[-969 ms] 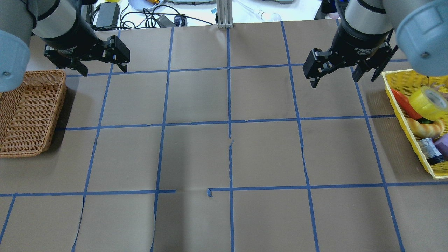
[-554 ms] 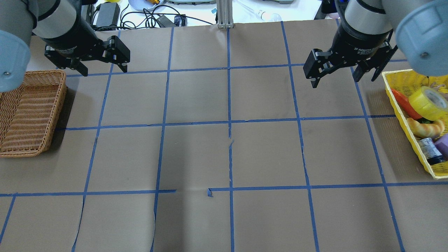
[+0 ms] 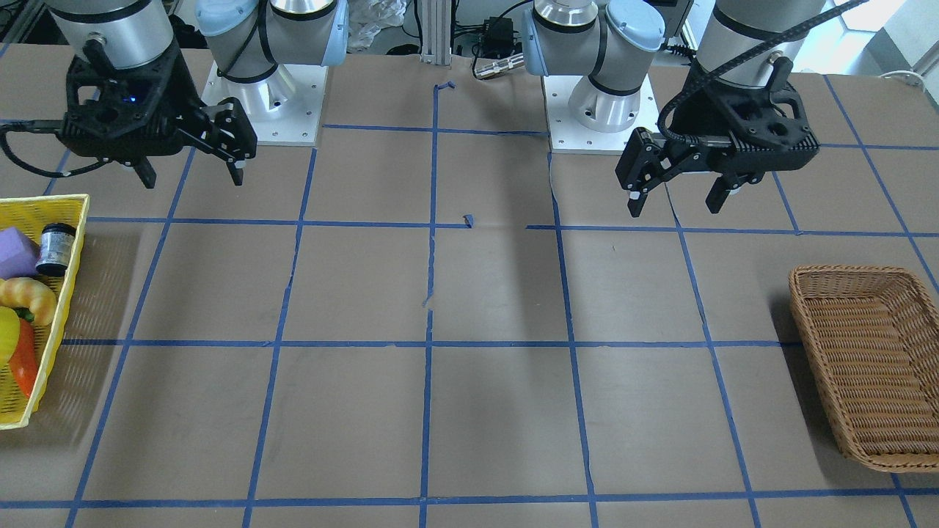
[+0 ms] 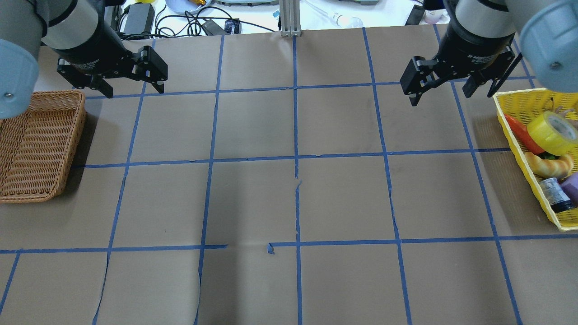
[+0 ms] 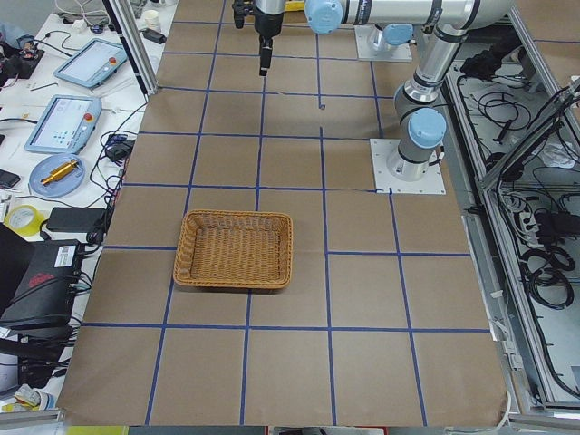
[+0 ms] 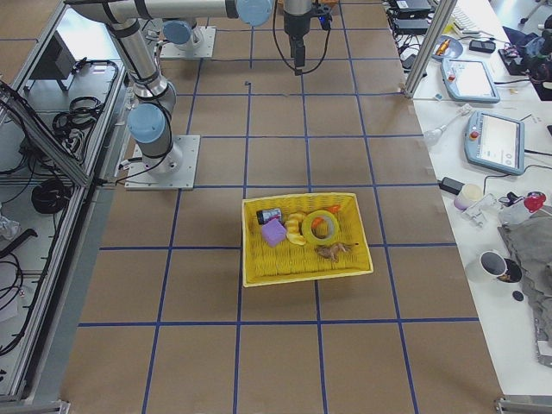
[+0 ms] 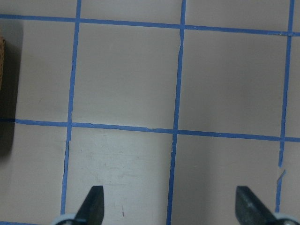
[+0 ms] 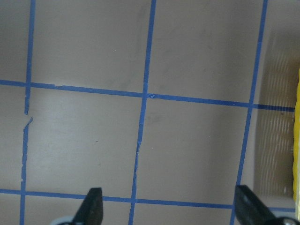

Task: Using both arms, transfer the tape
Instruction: 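Reach the right gripper into the yellow basket and grasp the yellow tape roll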

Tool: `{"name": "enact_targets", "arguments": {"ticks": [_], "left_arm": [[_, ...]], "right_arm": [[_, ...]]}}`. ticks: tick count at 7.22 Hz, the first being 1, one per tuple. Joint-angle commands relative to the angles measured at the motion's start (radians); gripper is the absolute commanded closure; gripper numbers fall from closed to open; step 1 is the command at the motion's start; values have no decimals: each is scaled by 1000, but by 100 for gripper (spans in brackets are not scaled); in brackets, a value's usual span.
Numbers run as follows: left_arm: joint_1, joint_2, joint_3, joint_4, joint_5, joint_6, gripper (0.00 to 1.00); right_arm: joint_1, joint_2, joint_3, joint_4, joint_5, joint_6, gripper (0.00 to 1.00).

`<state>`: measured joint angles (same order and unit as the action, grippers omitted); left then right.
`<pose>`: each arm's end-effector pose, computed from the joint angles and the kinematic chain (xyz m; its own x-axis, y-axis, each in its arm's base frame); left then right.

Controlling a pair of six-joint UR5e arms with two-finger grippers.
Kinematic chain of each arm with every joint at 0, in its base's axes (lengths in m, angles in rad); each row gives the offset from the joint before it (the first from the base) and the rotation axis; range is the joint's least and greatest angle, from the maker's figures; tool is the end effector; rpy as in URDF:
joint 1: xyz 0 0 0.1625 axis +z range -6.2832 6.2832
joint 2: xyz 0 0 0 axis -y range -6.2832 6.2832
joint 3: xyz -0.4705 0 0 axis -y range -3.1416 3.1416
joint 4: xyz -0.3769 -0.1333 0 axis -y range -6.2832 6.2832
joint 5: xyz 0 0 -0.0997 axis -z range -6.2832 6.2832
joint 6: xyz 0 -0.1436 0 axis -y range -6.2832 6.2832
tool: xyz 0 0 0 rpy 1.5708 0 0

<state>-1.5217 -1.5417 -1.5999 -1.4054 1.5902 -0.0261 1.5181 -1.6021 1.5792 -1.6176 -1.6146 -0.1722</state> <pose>-0.1065 -0.4910 0.5076 -0.9968 -0.0779 -0.0148 -0.0744 0.9835 -0.1651 0.1020 -0.4776 0.5052 -0.9917 -0.1159 0.0550 -0.1192 0.9910 -0.0611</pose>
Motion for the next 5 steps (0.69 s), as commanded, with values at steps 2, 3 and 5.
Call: {"name": "enact_targets", "arguments": {"ticks": [2,3,5], "left_arm": [[0,0,0,-1,0,0,0],[0,0,0,0,1,0,0],[0,0,0,-1,0,0,0]], "right_arm": [[-365,89,1,-47,37,-322,0],[-466,149,1,-136,59,-398,0],[-530,239,1,-218,86,-461,0]]}}
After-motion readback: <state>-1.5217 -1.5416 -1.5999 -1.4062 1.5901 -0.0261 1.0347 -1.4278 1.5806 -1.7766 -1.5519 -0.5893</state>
